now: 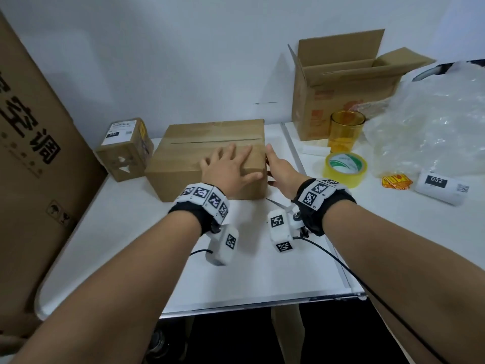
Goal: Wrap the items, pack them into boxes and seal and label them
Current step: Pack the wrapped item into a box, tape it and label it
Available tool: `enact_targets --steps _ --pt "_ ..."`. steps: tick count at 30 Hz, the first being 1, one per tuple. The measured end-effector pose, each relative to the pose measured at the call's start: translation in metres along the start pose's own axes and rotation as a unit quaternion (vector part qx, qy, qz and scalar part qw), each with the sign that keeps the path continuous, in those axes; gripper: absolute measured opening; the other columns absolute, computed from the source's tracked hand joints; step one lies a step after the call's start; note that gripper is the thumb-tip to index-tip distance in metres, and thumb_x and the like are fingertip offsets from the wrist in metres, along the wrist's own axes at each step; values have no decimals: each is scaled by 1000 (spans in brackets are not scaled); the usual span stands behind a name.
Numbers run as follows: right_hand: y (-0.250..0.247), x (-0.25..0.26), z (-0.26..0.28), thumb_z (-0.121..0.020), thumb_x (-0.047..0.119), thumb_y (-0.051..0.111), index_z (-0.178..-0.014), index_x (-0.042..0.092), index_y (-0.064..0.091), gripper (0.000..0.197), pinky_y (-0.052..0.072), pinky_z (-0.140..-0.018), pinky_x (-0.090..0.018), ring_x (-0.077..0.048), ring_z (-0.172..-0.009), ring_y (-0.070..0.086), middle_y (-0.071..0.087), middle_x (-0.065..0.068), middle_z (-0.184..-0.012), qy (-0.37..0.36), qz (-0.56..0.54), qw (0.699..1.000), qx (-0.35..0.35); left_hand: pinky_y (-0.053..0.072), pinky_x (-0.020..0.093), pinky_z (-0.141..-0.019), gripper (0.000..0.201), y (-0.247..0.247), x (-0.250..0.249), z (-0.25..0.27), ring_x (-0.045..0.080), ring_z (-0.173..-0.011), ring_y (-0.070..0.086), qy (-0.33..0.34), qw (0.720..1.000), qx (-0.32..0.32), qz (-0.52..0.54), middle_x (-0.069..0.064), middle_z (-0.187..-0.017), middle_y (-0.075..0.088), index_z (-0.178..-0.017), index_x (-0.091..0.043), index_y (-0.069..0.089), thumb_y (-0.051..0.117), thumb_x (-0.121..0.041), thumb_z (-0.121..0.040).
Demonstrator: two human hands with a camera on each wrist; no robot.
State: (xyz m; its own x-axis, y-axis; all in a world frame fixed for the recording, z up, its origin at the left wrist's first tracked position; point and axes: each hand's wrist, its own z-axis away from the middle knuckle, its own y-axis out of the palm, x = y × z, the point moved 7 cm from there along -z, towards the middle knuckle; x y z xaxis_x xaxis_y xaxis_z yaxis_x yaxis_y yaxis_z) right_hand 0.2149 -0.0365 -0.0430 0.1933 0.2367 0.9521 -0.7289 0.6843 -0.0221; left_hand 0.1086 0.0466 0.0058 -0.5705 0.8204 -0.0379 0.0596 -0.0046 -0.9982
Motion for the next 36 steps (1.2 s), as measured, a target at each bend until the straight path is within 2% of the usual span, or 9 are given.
enact_targets --steps 5,8,10,12,17,20,27,33,36 --pt "-26 -7 -3 -100 57 26 -136 15 52 61 41 -107 -41 -24 -117 54 57 -3 -128 -7 0 999 -42 17 58 -109 79 3 -15 -7 33 -146 14 -30 999 -34 13 -3 -163 12 -150 -51 12 30 -85 -81" --pt "-63 -10 3 -99 29 42 -114 9 63 33 50 -90 -36 -24 -95 62 68 -7 -101 -53 23 990 -130 11 60 -112 77 4 -12 -7 31 -148 7 -15 998 -34 42 -2 -164 8 -151 -50 12 33 -81 -84" --pt "-97 -18 6 -88 9 46 -90 15 65 19 51 -79 -34 -26 -84 61 67 -8 -87 -77 18 980 -182 9 57 -114 70 -1 -23 -5 26 -150 4 38 993 -64 90 -6 -164 5 -151 -46 17 39 -71 -90" --pt "-133 -18 19 -82 5 45 -78 24 61 25 51 -87 -42 -32 -93 61 66 -8 -95 -89 66 960 -255 11 52 -115 56 -11 -48 -2 20 -149 7 122 981 -106 111 -11 -163 11 -149 -41 27 43 -54 -97" --pt "-219 -19 53 -80 -1 48 -107 8 63 32 48 -90 -41 -36 -104 57 58 -17 -114 -74 242 887 -386 28 44 -109 30 -15 -116 -7 19 -135 39 304 937 -107 132 -8 -151 41 -125 -30 63 49 -21 -100" --pt "-256 -29 52 -81 2 50 -120 8 59 40 40 -102 -44 -38 -117 50 51 -20 -128 -14 340 859 -383 36 42 -107 28 -10 -142 -21 21 -127 51 337 924 -79 161 -2 -141 54 -114 -23 71 51 -12 -98" --pt "-282 -37 36 -88 13 53 -122 3 51 36 45 -96 -43 -35 -117 50 46 -17 -129 36 466 817 -338 31 14 -97 28 -13 -180 -37 18 -121 57 358 913 -51 187 0 -130 63 -106 -12 74 52 -1 -95" --pt "-294 -48 28 -93 33 57 -124 -1 51 46 38 -100 -41 -34 -125 39 44 -19 -130 50 530 786 -314 32 14 -102 27 -1 -192 -48 16 -122 57 365 910 -28 195 1 -129 65 -104 -15 75 54 -2 -94" --pt "-292 -44 25 -97 27 52 -116 -1 57 34 40 -97 -41 -35 -118 45 50 -19 -123 25 551 780 -295 39 24 -105 27 3 -195 -49 17 -121 58 366 907 -22 206 3 -129 65 -102 -16 75 55 -1 -93"
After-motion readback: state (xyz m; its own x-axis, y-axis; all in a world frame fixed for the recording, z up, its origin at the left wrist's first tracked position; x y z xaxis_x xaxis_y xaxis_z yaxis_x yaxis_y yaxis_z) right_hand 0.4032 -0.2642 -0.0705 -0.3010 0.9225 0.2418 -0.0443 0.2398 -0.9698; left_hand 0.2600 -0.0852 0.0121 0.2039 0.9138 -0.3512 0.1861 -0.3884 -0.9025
